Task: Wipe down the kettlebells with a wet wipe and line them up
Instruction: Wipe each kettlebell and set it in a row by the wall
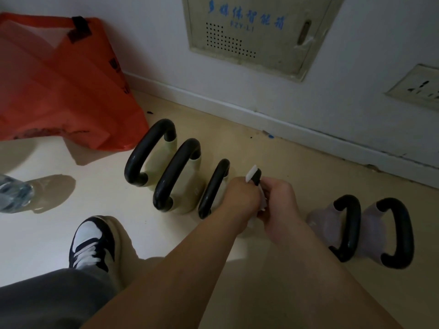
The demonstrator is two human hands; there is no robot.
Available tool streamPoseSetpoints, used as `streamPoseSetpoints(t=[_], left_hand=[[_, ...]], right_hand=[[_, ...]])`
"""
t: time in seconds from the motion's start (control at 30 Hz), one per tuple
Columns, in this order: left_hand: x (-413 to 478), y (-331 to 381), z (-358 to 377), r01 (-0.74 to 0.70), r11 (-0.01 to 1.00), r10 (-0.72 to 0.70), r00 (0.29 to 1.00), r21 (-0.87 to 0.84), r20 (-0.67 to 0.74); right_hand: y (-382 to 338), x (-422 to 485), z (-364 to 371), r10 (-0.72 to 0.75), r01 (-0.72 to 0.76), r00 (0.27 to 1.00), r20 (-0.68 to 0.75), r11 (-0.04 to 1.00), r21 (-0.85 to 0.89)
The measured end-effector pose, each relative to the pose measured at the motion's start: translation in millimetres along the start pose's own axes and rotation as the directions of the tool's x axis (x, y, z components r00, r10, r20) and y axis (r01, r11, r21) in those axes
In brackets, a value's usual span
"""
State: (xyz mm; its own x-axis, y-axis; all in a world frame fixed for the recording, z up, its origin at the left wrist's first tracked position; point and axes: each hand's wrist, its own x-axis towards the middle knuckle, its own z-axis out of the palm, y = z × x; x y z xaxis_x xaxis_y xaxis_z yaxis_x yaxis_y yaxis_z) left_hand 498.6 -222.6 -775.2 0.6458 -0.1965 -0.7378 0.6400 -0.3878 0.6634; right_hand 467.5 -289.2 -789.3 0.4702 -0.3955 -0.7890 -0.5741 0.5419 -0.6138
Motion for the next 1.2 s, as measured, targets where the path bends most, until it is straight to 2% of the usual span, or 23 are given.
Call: streamPoseSetpoints(t=[0.13, 0.23, 0.33, 0.43, 0.53, 0.6, 0.7, 0.8, 0.87, 0.93, 1.0, 1.1, 1.2], left_hand=[[4, -1, 1, -0.015, 1.000, 0.015, 1.000, 0.008, -0.008], [0, -4, -1, 0.004, 0.999, -0.004, 1.000, -0.043, 0.011], [-12, 10, -13, -0.039, 0.994, 0.035, 0.998, -0.098, -0.051], [-24, 36, -33, -0.171, 0.985, 0.166, 0.977, -0.024, -0.136], [-45, 41, -42, -0.233, 0.967, 0.247, 0.958, 0.108, -0.146], [-56, 25, -37, -0.265, 0.963, 0.270, 0.949, 0.049, -0.162], [-72, -5, -12, -0.206, 0.971, 0.190, 0.973, -0.120, -0.134], [-86, -28, 18, -0.121, 0.981, 0.113, 0.992, -0.152, -0.060], [-92, -37, 34, -0.047, 0.988, 0.044, 0.999, -0.147, -0.024], [-95, -41, 45, -0.025, 0.991, 0.022, 0.999, -0.134, -0.025], [-89, -47, 57, -0.039, 0.995, 0.035, 0.998, -0.094, -0.044], [-81, -47, 70, -0.029, 0.997, 0.028, 0.999, -0.075, -0.020], [-67, -53, 81, -0.046, 0.998, 0.045, 0.999, -0.036, -0.011]], right_hand=[[2, 0, -7, -0.013, 0.011, 0.999, 0.036, 0.998, 0.056], [4, -4, -10, -0.015, 0.016, 0.997, 0.074, 1.000, -0.012], [5, -4, -15, -0.023, 0.023, 1.000, 0.005, 0.998, -0.056], [8, 1, -20, -0.003, -0.005, 0.990, -0.144, 0.999, -0.049], [19, -2, -26, 0.012, -0.053, 0.979, -0.206, 0.980, -0.192], [27, -14, -26, 0.000, -0.057, 0.985, -0.172, 0.943, -0.328], [30, -33, -37, -0.047, -0.022, 0.990, -0.132, 0.876, -0.481], [24, -44, -69, -0.118, -0.022, 0.969, -0.218, 0.836, -0.548], [18, -47, -98, -0.248, 0.043, 0.923, -0.294, 0.825, -0.563], [15, -48, -130, -0.358, 0.048, 0.844, -0.399, 0.791, -0.610], [22, -43, -157, -0.381, 0.059, 0.810, -0.446, 0.810, -0.584], [32, -29, -172, -0.275, 0.054, 0.875, -0.398, 0.873, -0.485], [28, -8, -178, -0.241, 0.040, 0.895, -0.376, 0.882, -0.470]])
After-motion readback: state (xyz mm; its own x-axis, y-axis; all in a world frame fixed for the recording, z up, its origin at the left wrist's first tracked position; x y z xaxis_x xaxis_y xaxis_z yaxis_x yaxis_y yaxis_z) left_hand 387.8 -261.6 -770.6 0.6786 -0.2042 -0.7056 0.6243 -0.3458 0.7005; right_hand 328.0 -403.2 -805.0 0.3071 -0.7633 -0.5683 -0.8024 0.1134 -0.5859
